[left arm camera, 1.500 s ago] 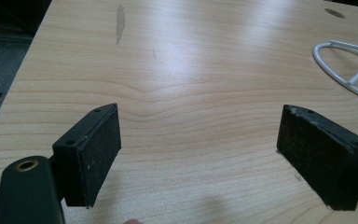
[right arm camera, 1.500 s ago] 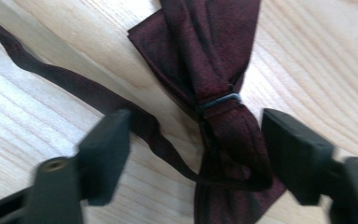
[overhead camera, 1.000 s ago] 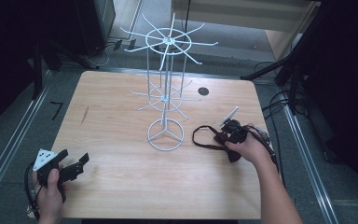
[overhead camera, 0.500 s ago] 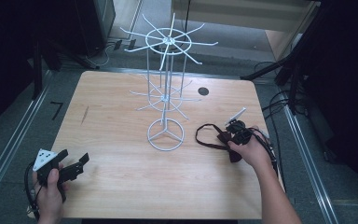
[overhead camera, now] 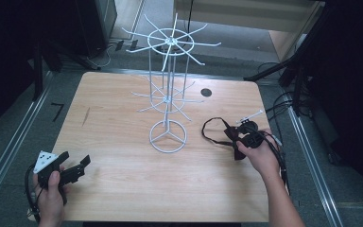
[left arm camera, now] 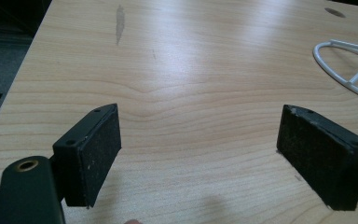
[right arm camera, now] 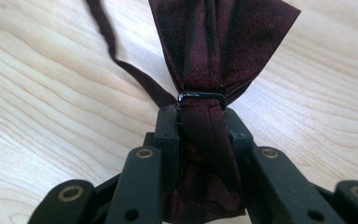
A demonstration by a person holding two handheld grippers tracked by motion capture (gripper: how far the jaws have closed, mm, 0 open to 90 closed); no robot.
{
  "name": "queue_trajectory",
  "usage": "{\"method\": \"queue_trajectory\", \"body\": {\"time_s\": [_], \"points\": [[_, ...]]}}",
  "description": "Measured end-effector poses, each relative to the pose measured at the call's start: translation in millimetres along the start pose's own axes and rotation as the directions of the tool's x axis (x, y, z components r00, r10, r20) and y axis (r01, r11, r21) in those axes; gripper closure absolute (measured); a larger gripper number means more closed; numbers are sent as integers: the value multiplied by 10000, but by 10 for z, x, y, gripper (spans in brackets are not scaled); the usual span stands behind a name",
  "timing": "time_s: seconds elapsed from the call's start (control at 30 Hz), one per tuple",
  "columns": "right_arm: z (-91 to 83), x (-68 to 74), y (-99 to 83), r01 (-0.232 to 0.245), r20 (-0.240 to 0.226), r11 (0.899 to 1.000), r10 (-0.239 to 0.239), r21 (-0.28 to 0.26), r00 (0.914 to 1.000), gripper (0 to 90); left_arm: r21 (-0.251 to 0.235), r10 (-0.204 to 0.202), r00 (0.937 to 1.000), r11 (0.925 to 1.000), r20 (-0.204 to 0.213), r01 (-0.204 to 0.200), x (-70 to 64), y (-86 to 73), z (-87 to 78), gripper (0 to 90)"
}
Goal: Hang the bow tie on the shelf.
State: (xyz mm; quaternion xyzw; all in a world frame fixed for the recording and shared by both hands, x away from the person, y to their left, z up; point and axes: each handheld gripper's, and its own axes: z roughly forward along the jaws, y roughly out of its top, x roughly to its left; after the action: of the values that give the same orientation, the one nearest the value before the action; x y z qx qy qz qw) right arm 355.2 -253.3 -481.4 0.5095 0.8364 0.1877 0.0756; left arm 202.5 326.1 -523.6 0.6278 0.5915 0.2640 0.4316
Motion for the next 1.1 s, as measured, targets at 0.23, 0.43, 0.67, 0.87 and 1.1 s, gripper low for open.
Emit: {"method": "queue_trajectory", "body": {"time_s": [0.23, 0.43, 0.67, 0.87, 1.1], "points": [[-85, 28, -41, -83, 20, 9946, 86, -1031, 10000, 741, -14, -7, 10000, 10000, 5, 7, 0, 0, -1, 145], [-148, 59, -64, -95, 100, 9842, 115, -1767, 9999, 741, -10, -9, 10000, 10000, 4, 9, 1, 0, 0, 145], [-224, 122, -82, -24, 142, 9627, 65, -2705, 9999, 741, -11, -7, 10000, 10000, 6, 7, 2, 0, 0, 145], [-268, 166, -91, -103, 202, 9418, 182, -3361, 9996, 741, -1, -15, 10000, 10000, 10, 15, 3, 0, -1, 145], [-322, 199, -108, -198, 232, 9163, 317, -4000, 9992, 741, -4, -16, 10000, 10000, 11, 16, 4, 0, -1, 145]]}}
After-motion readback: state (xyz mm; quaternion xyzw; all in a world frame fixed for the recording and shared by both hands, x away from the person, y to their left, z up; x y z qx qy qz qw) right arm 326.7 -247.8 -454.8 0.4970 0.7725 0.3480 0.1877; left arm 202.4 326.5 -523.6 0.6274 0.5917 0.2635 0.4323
